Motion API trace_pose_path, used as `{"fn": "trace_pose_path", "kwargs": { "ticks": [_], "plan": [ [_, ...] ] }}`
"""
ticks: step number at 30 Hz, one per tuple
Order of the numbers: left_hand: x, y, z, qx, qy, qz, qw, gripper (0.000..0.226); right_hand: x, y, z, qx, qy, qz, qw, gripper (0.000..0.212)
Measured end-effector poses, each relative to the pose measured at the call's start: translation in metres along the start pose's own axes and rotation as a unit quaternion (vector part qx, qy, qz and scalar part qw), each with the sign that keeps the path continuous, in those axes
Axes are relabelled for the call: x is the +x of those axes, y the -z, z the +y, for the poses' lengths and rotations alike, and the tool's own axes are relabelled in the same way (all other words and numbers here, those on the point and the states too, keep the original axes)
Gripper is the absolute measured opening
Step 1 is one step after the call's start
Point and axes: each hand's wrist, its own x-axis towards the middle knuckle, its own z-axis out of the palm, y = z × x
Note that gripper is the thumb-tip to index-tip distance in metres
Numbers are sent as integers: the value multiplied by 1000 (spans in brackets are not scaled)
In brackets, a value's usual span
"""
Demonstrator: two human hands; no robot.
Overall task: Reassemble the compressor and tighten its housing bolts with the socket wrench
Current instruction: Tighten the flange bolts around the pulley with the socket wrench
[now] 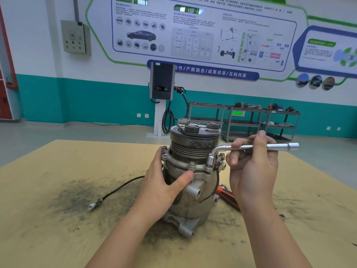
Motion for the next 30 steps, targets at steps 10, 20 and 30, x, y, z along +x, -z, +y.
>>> {"fn": "trace_pose_path", "kwargs": {
  "ticks": [10,20,30],
  "plan": [
    [1,0,-1,-2,-1,-5,1000,118,3,4,7,20,-56,67,996,28],
    [1,0,-2,0,-10,-5,1000,117,-15,-4,4,-76,151,28,985,21],
    [2,-1,-4,-3,-15,-1,1000,115,-30,-12,9,-164,354,-70,918,20]
  ]
}}
